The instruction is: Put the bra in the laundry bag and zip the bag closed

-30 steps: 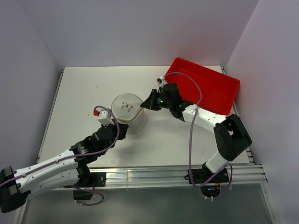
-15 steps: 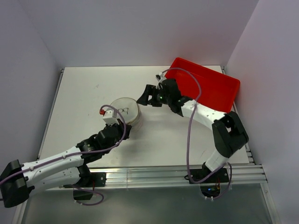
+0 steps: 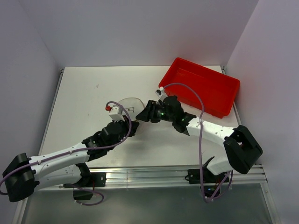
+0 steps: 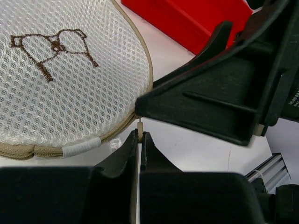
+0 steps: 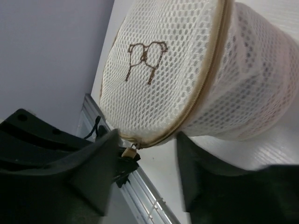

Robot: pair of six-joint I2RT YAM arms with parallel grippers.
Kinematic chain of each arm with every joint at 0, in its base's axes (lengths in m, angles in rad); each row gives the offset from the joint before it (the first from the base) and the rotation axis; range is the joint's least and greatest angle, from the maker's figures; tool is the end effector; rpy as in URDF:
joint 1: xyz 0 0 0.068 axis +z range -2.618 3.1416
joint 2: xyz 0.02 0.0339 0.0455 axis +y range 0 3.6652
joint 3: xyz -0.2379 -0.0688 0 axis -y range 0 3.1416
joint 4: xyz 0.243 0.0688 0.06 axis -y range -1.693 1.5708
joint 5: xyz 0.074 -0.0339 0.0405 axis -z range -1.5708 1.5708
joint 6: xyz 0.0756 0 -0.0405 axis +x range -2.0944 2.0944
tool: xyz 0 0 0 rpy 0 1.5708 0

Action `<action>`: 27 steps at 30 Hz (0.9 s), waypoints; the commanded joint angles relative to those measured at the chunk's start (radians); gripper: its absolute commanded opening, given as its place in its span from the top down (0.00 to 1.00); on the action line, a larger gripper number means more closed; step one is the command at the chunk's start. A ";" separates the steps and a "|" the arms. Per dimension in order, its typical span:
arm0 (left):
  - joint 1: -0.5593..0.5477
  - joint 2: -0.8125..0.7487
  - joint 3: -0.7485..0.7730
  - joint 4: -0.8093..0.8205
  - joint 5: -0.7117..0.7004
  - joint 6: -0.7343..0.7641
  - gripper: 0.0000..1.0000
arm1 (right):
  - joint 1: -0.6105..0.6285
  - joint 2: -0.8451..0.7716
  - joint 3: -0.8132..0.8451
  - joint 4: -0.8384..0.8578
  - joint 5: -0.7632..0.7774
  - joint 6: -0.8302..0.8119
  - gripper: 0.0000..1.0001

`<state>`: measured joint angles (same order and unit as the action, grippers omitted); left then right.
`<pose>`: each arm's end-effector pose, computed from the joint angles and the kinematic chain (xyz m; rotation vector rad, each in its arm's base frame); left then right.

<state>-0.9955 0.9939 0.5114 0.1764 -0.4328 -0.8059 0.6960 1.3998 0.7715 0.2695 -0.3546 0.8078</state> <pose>0.1731 -0.2087 0.2103 -0.1255 1.9306 -0.8361 0.2495 0.2427 0.2028 -0.1455 2.1479 1.2908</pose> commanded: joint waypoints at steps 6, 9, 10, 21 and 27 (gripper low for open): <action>-0.005 -0.043 0.018 0.025 0.012 0.007 1.00 | 0.002 0.027 0.055 0.066 0.105 0.022 0.74; -0.005 -0.054 0.015 -0.003 0.005 0.011 1.00 | 0.002 0.034 0.064 0.053 0.124 0.013 0.86; -0.005 -0.057 0.015 -0.011 0.003 0.014 1.00 | 0.000 0.036 0.066 0.047 0.129 0.007 0.93; -0.005 -0.207 -0.028 -0.259 -0.116 -0.002 1.00 | -0.090 0.096 0.118 0.022 0.126 -0.042 1.00; -0.005 -0.300 -0.045 -0.434 -0.201 -0.061 1.00 | -0.113 0.142 0.163 -0.001 0.111 -0.070 1.00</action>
<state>-0.9966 0.7467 0.4770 -0.0879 -0.5293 -0.8421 0.6537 1.5196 0.8795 0.2687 -0.3950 0.8139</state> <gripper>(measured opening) 0.063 0.023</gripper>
